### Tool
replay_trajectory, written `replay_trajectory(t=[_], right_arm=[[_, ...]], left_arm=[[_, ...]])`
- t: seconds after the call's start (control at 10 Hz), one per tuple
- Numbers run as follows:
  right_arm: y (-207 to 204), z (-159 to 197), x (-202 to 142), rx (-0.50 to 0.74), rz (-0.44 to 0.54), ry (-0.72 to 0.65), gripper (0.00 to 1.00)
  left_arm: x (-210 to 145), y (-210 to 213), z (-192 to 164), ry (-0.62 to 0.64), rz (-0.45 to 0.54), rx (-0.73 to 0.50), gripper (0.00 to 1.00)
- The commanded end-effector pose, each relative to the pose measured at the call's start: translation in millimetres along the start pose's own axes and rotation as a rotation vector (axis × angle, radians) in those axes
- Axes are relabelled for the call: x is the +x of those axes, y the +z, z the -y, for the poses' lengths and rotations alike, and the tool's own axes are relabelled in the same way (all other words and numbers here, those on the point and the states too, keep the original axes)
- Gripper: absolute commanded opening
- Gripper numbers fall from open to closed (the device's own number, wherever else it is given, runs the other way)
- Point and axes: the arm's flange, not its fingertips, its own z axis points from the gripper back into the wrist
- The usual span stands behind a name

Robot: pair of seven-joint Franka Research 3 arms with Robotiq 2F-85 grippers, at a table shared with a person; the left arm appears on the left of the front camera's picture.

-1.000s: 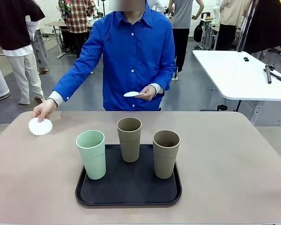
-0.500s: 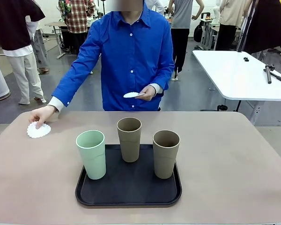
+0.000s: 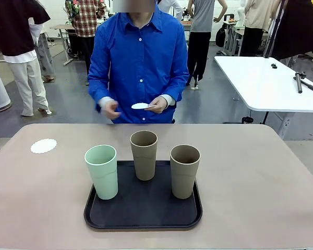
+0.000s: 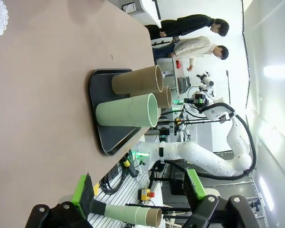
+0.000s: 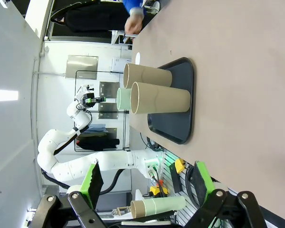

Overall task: Place coasters on the table and set cups on them.
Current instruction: Pick up one Reusable plastic cup and place it on a coaster set by the human.

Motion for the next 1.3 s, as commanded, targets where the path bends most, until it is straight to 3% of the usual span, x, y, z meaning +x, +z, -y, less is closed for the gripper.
replay_trajectory(t=[0.0,0.7,0.9,1.1,1.2], right_arm=[[0.6,0.3,0.3,0.005,0.004,0.003,1.0],[0.6,0.3,0.3,0.005,0.004,0.003,1.0],[0.6,0.3,0.3,0.005,0.004,0.003,1.0],[0.6,0.3,0.3,0.005,0.004,0.003,1.0],[0.6,0.3,0.3,0.005,0.004,0.003,1.0]], left_arm=[[0.5,-0.3,1.2,-0.003,0.004,-0.011,1.0],[0.0,0.0,0.0,0.0,0.0,0.0,1.0],[14.0,-14.4,36.0,-0.349,-0.074,0.117,1.0],[30.4,-39.3,76.0,-0.627,-0.218,0.192,1.0],[33.1,-56.9,94.9,-0.755,-0.351,0.227,1.0]])
